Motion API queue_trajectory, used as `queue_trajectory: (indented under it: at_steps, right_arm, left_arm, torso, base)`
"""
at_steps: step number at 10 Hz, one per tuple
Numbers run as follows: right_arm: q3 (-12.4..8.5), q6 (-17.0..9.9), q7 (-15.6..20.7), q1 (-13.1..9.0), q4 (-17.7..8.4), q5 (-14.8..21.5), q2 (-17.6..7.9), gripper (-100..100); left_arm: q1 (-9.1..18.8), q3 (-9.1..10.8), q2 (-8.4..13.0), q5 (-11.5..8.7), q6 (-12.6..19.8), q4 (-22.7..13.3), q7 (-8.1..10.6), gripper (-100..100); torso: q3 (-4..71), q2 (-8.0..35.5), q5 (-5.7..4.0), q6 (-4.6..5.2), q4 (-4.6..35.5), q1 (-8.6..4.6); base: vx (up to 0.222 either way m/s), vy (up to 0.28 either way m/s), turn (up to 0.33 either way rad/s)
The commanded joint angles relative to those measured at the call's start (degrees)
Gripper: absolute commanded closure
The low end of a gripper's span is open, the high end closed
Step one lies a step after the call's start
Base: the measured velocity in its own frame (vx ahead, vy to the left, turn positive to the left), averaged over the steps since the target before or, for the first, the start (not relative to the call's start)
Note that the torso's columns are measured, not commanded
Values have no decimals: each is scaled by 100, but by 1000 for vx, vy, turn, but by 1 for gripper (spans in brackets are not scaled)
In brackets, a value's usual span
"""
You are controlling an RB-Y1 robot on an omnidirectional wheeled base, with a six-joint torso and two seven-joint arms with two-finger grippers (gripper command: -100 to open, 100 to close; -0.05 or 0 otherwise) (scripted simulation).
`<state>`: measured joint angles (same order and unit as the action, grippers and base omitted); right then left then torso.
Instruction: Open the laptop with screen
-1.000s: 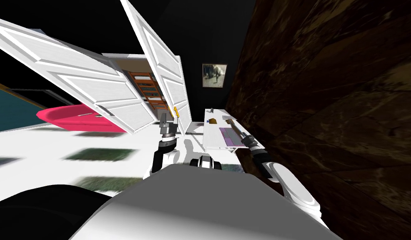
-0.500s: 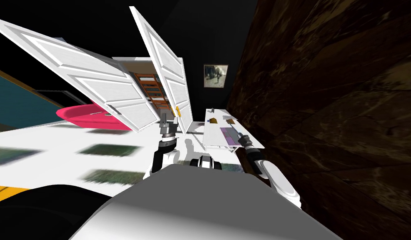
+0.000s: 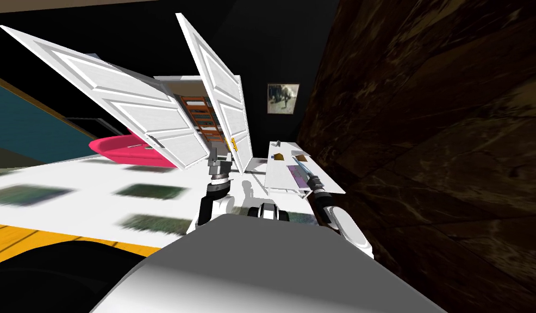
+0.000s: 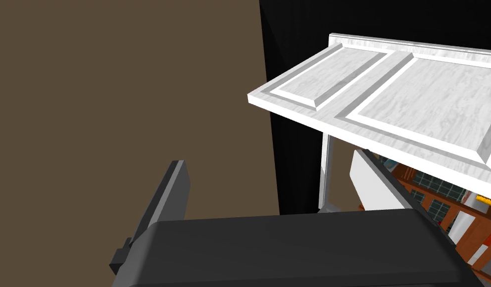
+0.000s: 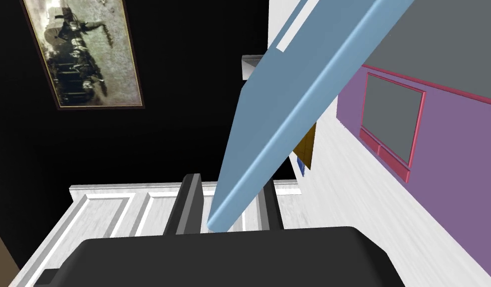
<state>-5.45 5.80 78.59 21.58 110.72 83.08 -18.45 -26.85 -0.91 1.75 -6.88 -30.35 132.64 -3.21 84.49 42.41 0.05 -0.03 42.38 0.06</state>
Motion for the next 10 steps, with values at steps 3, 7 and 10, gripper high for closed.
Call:
queue_trajectory:
  at_steps: [3,7,10]
  right_arm:
    - [282,-262,643,-213,-163,423,357,100]
    - [135,-218,272,-37,18,296,37,-100]
    - [43,-99,240,40,105,228,-90,-100]
  left_arm:
    - [0,0,0,0,0,0,0,0]
    - [-1,-1,-1,0,0,0,0,0]
    - [-1,0,0,0,0,0,0,0]
  torso:
    - [2,-3,2,7,0,0]
    - [17,-28,1,1,-13,14]
    - [1,-2,-11,3,-6,-23]
  base:
    - [-40,-21,53]
    - [25,40,-39]
    - [12,12,-14]
